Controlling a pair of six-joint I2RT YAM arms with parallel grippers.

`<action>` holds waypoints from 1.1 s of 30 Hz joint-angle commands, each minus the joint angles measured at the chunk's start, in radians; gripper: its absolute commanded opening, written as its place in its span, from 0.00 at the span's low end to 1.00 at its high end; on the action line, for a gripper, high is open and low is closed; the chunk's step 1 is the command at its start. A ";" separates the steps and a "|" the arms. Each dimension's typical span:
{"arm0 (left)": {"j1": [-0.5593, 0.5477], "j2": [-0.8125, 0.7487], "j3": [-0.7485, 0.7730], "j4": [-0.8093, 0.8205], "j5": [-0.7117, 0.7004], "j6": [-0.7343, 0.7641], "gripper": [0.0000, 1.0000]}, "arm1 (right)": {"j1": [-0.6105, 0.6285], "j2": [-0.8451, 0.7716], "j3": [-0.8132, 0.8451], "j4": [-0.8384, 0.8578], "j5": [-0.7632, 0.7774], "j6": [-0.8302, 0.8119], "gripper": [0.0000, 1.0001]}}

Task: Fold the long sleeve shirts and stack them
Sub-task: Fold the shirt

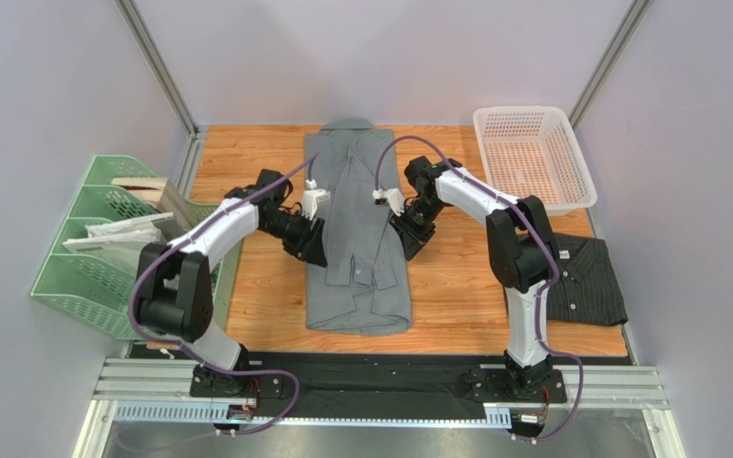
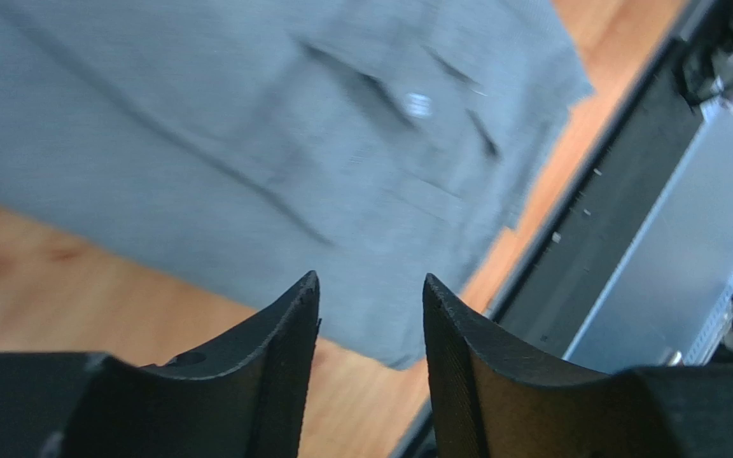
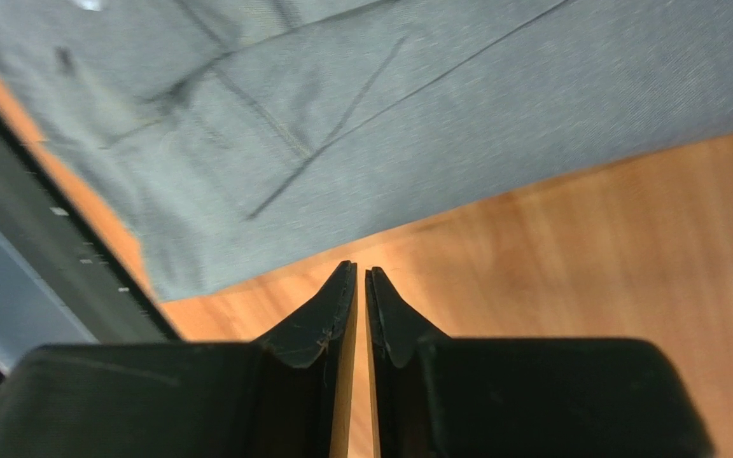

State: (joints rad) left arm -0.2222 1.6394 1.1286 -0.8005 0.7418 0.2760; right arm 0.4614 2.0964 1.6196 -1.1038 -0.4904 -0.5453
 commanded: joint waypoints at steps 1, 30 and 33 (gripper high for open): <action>-0.136 -0.176 -0.122 0.094 0.108 -0.079 0.48 | -0.006 -0.099 0.008 0.001 -0.144 0.102 0.14; -0.491 0.045 -0.219 0.540 -0.146 -0.721 0.36 | -0.038 0.255 0.324 0.325 0.116 0.344 0.13; -0.508 0.056 -0.204 0.531 -0.154 -0.718 0.37 | -0.038 0.261 0.315 0.325 0.121 0.341 0.13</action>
State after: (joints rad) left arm -0.7048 1.6817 0.8783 -0.2924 0.6136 -0.4229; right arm 0.4221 2.3474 1.9446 -0.8143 -0.3965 -0.2062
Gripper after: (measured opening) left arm 0.364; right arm 0.134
